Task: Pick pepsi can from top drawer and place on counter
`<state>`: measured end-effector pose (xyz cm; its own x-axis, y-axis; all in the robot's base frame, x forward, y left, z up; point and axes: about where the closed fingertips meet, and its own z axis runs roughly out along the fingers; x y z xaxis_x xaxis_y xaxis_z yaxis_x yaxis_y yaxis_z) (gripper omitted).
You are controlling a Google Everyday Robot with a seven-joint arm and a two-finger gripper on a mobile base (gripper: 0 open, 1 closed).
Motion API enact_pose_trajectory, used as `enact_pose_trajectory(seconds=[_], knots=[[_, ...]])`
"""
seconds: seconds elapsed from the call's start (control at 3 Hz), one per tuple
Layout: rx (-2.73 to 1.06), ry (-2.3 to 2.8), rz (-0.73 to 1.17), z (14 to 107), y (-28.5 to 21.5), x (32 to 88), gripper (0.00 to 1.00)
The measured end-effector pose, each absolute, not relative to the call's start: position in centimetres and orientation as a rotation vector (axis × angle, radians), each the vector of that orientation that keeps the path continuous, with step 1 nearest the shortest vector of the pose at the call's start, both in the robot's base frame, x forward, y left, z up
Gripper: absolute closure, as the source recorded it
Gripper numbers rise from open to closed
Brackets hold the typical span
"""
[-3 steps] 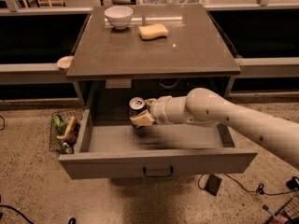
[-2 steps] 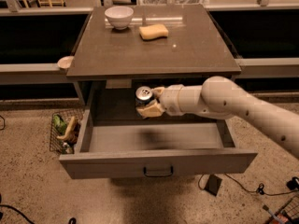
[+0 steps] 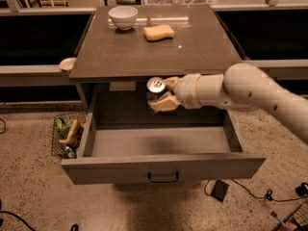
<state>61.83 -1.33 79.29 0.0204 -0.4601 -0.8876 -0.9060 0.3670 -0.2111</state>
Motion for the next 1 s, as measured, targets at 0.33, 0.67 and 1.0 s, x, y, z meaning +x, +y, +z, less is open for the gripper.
enact_pose_trajectory(seconds=[0.33,0.67,1.0], knots=[[-1.268,1.559,0.504,82.0,-2.0,62.1,1.0],[-1.296,1.499,0.44,86.7,-2.8,62.6,1.0],[-1.335,1.473,0.303,92.1,-3.2,64.9,1.0]])
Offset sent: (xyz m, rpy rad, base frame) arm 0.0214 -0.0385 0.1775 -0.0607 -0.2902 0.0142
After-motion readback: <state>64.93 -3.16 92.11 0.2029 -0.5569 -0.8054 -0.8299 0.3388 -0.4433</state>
